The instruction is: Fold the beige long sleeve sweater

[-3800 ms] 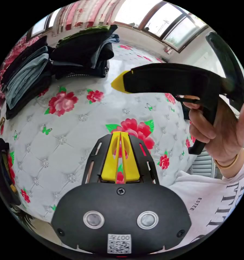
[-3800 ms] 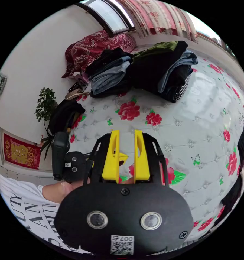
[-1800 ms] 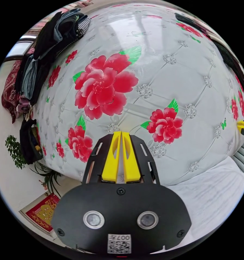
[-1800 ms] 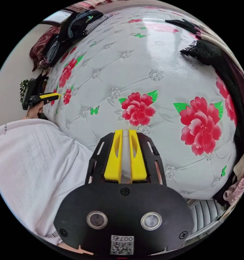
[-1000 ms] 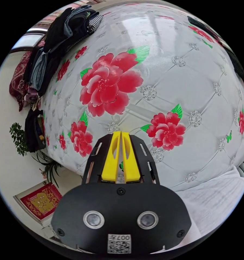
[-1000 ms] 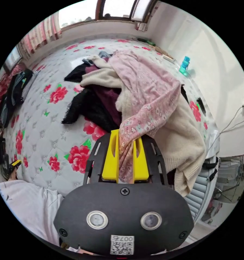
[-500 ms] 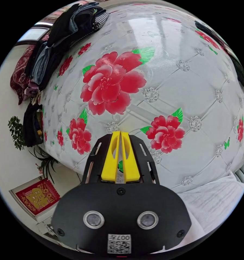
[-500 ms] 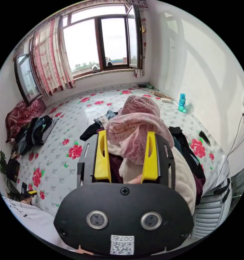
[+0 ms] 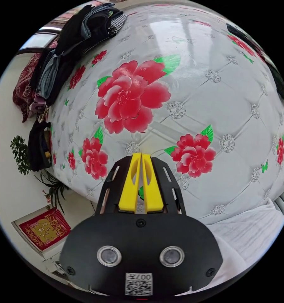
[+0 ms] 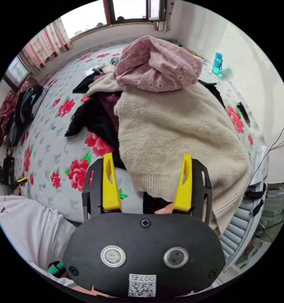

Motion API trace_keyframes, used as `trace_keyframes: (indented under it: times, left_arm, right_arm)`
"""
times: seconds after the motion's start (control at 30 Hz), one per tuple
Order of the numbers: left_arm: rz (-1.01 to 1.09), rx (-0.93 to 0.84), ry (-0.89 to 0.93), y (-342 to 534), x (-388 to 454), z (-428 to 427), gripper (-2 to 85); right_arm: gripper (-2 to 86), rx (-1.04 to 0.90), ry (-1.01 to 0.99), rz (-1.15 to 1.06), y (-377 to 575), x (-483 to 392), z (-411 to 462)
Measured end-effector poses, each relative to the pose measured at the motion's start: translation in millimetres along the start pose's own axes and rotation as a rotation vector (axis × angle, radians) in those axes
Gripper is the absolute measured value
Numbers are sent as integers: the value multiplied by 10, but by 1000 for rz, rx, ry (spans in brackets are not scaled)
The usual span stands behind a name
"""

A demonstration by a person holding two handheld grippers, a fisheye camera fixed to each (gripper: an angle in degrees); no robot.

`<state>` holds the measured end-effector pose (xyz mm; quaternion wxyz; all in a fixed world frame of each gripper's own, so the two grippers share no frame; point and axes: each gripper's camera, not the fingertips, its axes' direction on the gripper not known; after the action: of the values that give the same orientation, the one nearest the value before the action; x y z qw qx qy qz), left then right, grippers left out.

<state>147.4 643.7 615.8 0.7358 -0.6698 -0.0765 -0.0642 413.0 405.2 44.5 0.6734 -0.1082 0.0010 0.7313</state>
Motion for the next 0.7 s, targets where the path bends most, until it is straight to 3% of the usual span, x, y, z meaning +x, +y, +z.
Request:
trace_keyframes:
  times: [0.1,0.17,0.2,0.3,0.37,0.47,0.53,0.7]
  left_arm:
    - [-27,-7,55,86,-122,-17,-10]
    - [-71,6,127,219,-283,-60,-10]
    - [-83,19,143,298,-367,-100,-10]
    - [-91,83,152,542,-578,-235,-10]
    - [-99,112,163,698,-706,-291,-10]
    - [-119,164,212,944,-899,-377,-10]
    - [-132,202,234,1066,-989,-448,-10]
    - [-124,330,299,1308,-1207,-732,-8]
  right_arm:
    - [163,-27,18,-107,-156,-544,313]
    - [134,-113,133,-74,-287,-674,615]
    - [115,-101,317,-52,-334,-742,682]
    - [81,-137,394,-130,-491,-821,528]
    - [71,-91,279,-108,-572,-727,154]
    - [58,135,79,-7,-637,-475,-851]
    - [51,388,-128,54,-619,-282,-1887]
    - [41,674,-454,50,-617,-199,-3532]
